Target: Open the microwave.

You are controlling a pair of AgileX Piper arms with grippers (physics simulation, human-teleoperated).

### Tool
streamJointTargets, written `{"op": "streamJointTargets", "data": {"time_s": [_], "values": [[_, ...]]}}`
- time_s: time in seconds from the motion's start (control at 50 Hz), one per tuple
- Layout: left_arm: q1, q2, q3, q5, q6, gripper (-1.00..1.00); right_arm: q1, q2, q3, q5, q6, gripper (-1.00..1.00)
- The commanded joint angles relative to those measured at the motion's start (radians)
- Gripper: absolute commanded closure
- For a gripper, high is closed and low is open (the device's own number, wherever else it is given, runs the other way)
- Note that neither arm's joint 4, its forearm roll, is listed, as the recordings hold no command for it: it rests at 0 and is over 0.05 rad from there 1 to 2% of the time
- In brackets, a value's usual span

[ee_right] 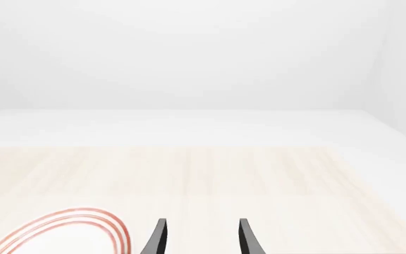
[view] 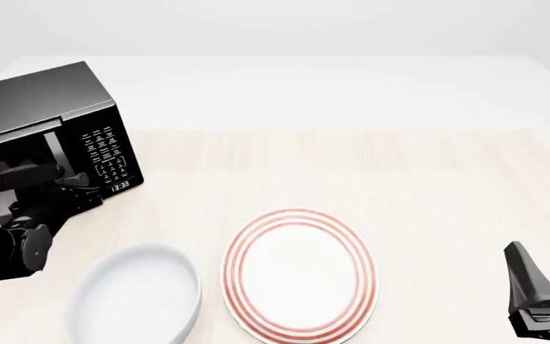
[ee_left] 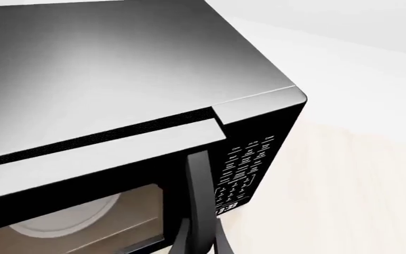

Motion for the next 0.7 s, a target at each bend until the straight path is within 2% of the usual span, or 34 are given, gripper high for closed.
{"op": "streamJointTargets", "data": {"time_s": [0.02, 0.7], "values": [[-0.022, -0.063, 0.017, -0.008, -0.001, 1.00, 0.001, -0.011, 0.000, 0.011, 0.000, -1.00], [-0.030, -0.148, 0.104, -0.039, 0.015, 1.00, 0.002, -0.016, -0.002, 0.018, -0.001, -1.00]]}}
